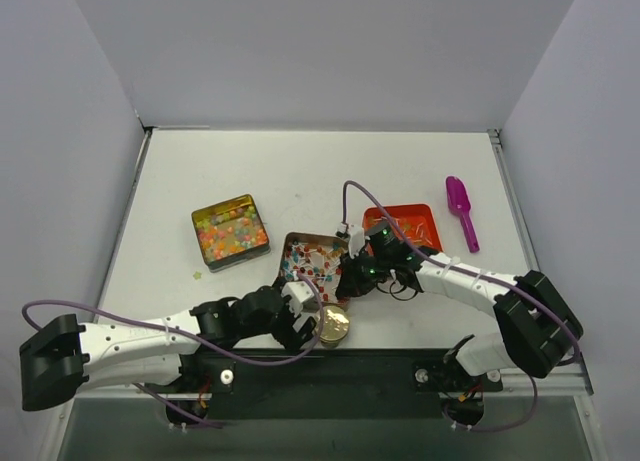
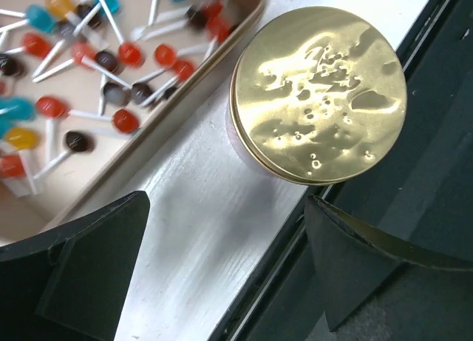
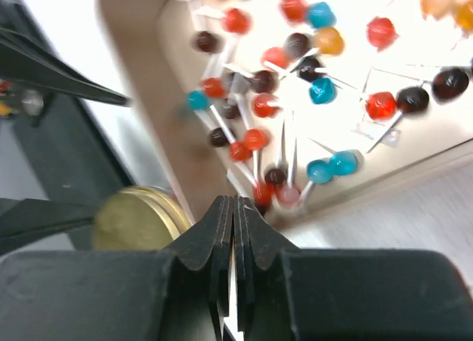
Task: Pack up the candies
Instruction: Adjust the storage box at the center of the board, then move the storage box to the center of the board.
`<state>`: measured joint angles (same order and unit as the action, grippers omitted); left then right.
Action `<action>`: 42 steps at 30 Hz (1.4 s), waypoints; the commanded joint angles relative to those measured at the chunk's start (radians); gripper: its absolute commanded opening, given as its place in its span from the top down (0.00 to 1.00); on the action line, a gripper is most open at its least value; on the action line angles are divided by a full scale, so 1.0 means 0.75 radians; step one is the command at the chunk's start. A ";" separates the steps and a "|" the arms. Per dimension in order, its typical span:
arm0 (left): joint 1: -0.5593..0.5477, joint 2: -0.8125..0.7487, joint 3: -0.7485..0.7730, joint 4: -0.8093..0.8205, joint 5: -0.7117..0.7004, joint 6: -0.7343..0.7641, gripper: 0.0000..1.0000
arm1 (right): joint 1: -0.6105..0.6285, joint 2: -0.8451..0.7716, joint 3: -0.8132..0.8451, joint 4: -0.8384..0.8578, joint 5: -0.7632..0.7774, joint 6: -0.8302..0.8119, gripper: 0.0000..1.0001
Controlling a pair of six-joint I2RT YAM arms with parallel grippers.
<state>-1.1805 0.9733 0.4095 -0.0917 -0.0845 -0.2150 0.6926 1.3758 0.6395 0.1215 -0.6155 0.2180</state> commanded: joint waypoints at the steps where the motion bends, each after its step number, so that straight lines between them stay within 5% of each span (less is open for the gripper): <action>1: -0.023 -0.058 -0.047 0.239 -0.012 -0.043 0.03 | 0.001 0.037 0.014 -0.207 0.042 -0.047 1.00; 5: -0.056 -0.191 -0.172 0.325 -0.008 -0.014 0.03 | 0.015 0.009 0.051 -0.197 0.056 -0.023 1.00; 12: -0.181 -0.099 -0.231 0.543 -0.012 0.088 0.03 | -0.127 -0.008 0.231 -0.195 0.115 -0.039 1.00; 14: -0.191 -0.105 -0.215 0.536 -0.028 0.117 0.03 | -0.152 -0.014 0.298 -0.199 0.117 -0.084 0.90; 20: -0.214 -0.075 -0.235 0.453 -0.075 0.043 0.03 | -0.187 -0.124 0.389 -0.309 0.101 -0.207 0.85; 27: -0.075 0.099 -0.139 0.466 -0.043 0.025 0.03 | -0.293 -0.178 0.503 -0.514 0.097 -0.227 0.80; 33: 0.228 0.073 -0.090 0.315 0.176 0.064 0.08 | -0.367 -0.135 0.552 -0.557 0.091 -0.235 0.81; 42: 0.490 0.538 0.127 0.564 0.241 0.190 0.10 | -0.420 -0.059 0.601 -0.514 0.072 -0.227 0.81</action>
<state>-0.8635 1.2404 0.4118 0.1875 0.0425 -0.1390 0.3996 1.3132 1.0374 -0.2584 -0.5396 0.0505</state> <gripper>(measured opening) 0.901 0.187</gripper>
